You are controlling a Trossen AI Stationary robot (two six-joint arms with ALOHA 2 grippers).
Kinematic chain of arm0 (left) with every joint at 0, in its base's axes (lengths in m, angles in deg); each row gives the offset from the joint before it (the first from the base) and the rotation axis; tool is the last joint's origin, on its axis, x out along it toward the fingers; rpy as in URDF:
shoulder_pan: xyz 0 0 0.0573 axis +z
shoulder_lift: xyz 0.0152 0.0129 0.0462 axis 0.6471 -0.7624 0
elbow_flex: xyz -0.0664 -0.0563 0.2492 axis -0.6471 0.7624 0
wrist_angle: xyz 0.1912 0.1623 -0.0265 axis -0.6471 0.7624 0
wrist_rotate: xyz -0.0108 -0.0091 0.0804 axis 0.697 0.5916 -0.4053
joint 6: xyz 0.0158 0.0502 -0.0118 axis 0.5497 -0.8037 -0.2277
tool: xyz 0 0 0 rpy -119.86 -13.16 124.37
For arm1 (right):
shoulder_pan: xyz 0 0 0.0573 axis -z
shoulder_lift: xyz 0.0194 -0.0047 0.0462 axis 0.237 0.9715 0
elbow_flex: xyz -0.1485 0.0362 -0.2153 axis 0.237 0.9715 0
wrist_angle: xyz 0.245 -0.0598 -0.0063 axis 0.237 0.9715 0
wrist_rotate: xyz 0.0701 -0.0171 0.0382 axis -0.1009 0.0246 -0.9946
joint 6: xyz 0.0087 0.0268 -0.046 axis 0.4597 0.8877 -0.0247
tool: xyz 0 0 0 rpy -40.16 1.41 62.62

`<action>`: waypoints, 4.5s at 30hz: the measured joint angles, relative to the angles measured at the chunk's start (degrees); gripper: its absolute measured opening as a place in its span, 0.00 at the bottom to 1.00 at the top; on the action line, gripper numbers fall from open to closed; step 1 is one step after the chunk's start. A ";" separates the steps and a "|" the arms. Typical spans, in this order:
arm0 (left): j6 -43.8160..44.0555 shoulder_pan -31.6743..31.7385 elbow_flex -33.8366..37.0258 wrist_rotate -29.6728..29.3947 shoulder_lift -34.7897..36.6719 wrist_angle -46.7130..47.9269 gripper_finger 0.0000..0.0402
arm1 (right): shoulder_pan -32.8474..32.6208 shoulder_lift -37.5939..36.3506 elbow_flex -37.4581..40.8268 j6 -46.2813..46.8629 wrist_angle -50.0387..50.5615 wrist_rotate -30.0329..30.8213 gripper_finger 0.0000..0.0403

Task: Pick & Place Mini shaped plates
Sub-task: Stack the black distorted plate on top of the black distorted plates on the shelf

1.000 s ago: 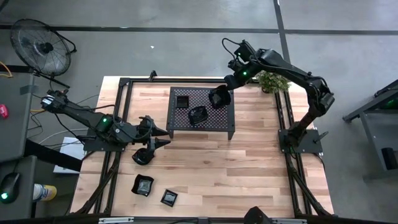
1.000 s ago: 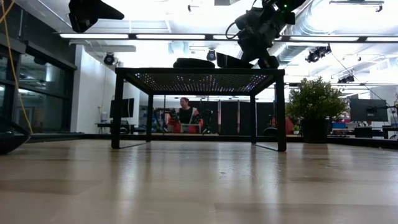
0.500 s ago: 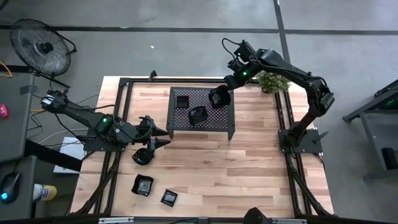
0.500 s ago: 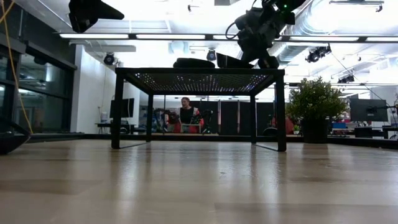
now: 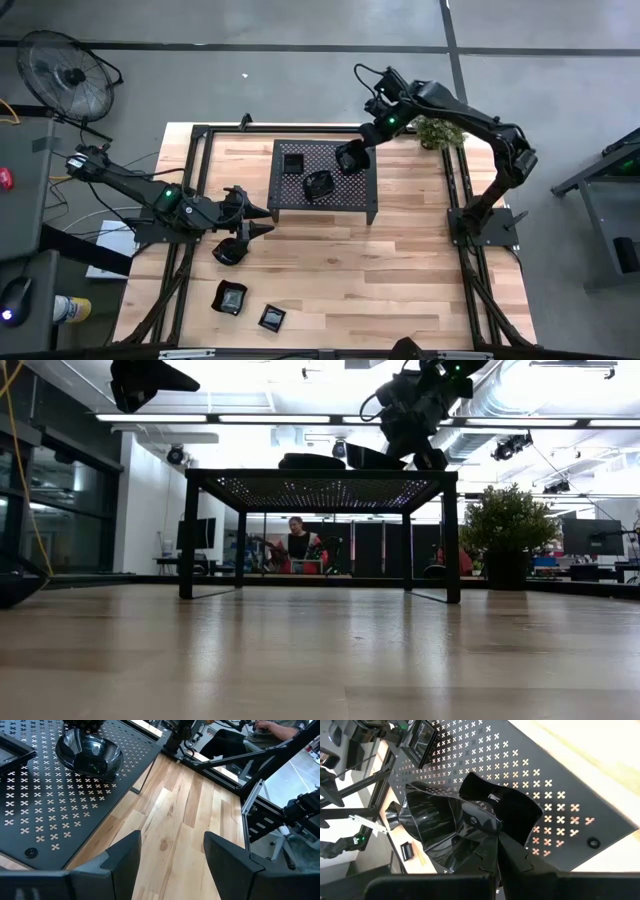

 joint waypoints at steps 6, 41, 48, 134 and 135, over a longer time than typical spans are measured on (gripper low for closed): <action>0.00 -0.01 0.00 0.00 -0.01 0.00 0.53 | 0.00 0.00 0.00 1.74 -0.01 1.44 0.00; 0.05 -0.01 -0.02 0.14 -0.02 0.00 0.53 | 0.07 -0.53 0.04 2.89 0.16 -0.36 0.19; 0.48 0.00 -0.02 0.36 -0.02 0.21 0.53 | 0.04 -3.99 0.04 2.69 0.53 -0.66 0.18; 86.28 -27.74 4.24 31.87 -24.57 18.73 0.53 | -64.43 -14.19 37.92 19.98 -45.00 37.23 0.36; 86.71 -27.76 4.24 31.17 -24.55 18.57 0.53 | -64.43 -14.19 37.92 19.86 -45.00 37.24 0.36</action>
